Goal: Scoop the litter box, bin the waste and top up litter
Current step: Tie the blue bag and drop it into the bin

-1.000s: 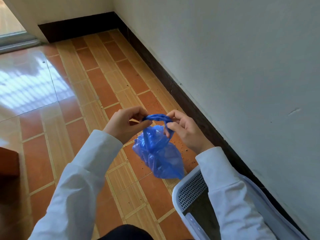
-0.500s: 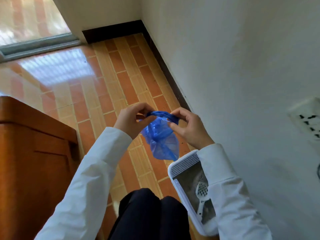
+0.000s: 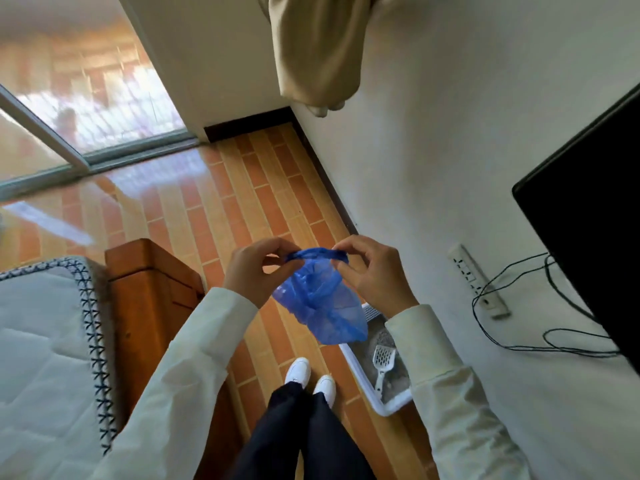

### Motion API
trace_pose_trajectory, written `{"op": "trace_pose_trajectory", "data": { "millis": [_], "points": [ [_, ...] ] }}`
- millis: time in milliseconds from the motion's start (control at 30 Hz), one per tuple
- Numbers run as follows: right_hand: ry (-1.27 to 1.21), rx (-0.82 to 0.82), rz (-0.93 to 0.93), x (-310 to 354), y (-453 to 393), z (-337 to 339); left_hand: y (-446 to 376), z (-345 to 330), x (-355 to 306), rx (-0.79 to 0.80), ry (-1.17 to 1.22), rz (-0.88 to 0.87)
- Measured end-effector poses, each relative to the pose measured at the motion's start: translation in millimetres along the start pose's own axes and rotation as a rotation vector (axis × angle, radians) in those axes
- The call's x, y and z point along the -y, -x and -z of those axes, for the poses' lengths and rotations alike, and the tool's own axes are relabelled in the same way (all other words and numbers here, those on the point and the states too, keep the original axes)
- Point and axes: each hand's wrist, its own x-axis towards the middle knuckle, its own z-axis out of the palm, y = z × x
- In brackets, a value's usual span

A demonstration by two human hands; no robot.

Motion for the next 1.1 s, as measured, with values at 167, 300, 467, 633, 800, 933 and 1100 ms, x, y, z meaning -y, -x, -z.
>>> {"op": "trace_pose_trajectory", "data": {
  "millis": [167, 300, 467, 633, 800, 933, 1100],
  "points": [
    [-0.002, -0.036, 0.027, 31, 27, 7, 23, 16, -29, -0.009, -0.04, -0.034],
    [0.021, -0.051, 0.018, 39, 45, 6, 40, 19, -42, -0.031, -0.082, -0.053],
    [0.023, -0.06, 0.027, 43, 49, 7, 50, 21, -51, -0.069, -0.11, -0.022],
    [0.025, -0.035, 0.091, 50, 35, 10, 48, 28, -54, -0.134, -0.107, -0.039],
    [0.028, 0.018, 0.183, 55, 2, 6, 33, 44, -50, -0.216, -0.109, -0.031],
    [0.056, 0.058, 0.215, 57, -41, -6, 10, 58, -38, -0.26, -0.135, 0.032],
    [0.054, 0.129, 0.234, 64, -111, -39, -31, 92, -10, -0.339, -0.146, 0.082]
  ]
}}
